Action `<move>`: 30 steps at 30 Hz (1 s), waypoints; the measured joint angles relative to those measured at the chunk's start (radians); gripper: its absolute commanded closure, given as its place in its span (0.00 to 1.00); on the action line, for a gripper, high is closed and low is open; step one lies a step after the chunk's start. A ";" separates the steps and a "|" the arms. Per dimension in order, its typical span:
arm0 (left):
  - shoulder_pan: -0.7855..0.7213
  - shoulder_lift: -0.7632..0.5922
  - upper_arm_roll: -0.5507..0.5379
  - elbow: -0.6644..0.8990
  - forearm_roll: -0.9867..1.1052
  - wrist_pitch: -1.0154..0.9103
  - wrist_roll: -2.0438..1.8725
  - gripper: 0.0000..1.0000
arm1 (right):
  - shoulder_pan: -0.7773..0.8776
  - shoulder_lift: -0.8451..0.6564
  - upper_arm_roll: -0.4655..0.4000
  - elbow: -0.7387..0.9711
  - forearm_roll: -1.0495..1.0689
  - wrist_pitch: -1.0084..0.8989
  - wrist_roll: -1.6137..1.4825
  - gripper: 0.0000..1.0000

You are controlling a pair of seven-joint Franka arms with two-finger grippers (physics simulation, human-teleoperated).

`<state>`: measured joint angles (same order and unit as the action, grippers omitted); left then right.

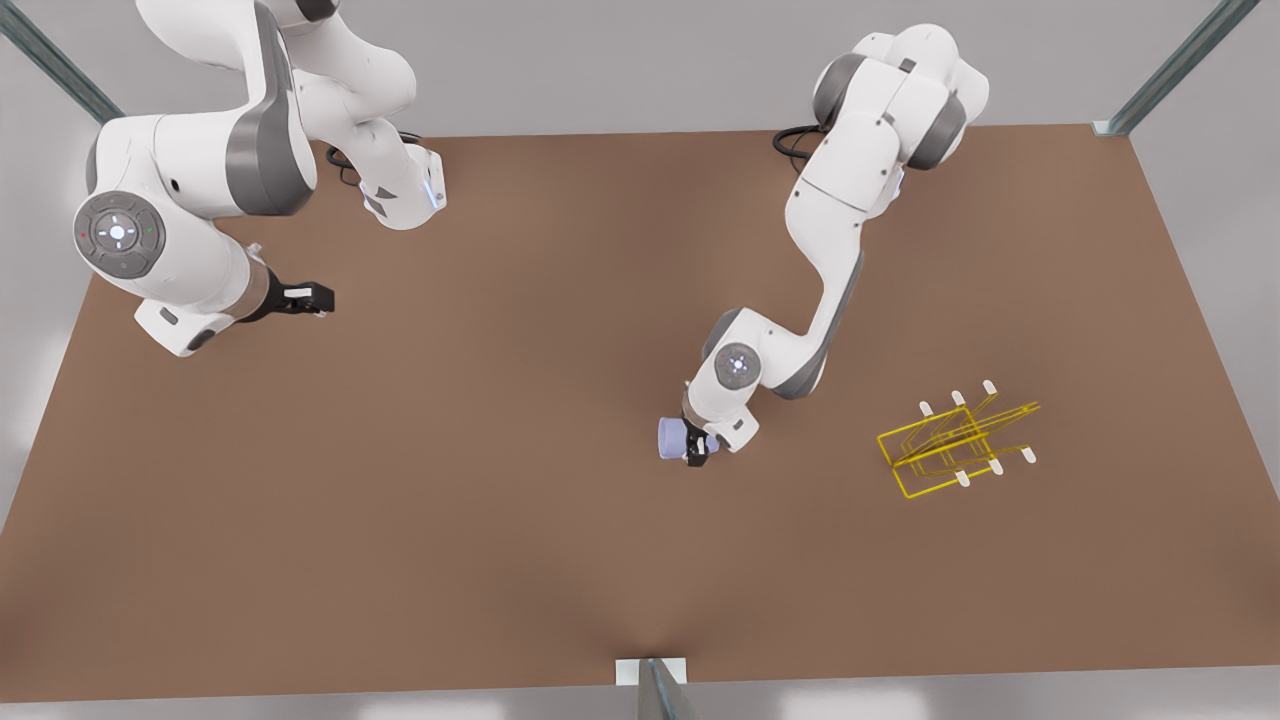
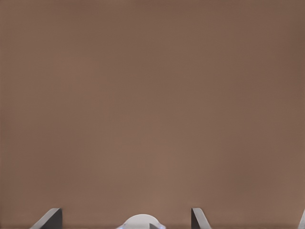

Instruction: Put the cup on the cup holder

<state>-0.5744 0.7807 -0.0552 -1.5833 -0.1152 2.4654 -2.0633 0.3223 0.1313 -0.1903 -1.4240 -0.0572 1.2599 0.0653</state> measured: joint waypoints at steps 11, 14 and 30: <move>0.001 0.042 -0.002 0.005 -0.021 -0.001 0.084 0.53 | 0.000 0.000 0.000 0.000 0.000 0.000 0.000 0.00; 0.000 0.035 -0.002 0.004 -0.020 -0.003 0.103 0.50 | -0.001 0.000 -0.001 0.000 0.000 0.000 -0.001 0.00; -0.855 0.233 1.123 0.058 0.279 -0.701 0.183 0.46 | -0.005 0.001 -0.016 0.000 0.001 0.000 -0.016 0.00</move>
<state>-1.4292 1.0135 1.0679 -1.5248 0.1637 1.7642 -1.8808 0.3171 0.1325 -0.2063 -1.4239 -0.0559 1.2597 0.0490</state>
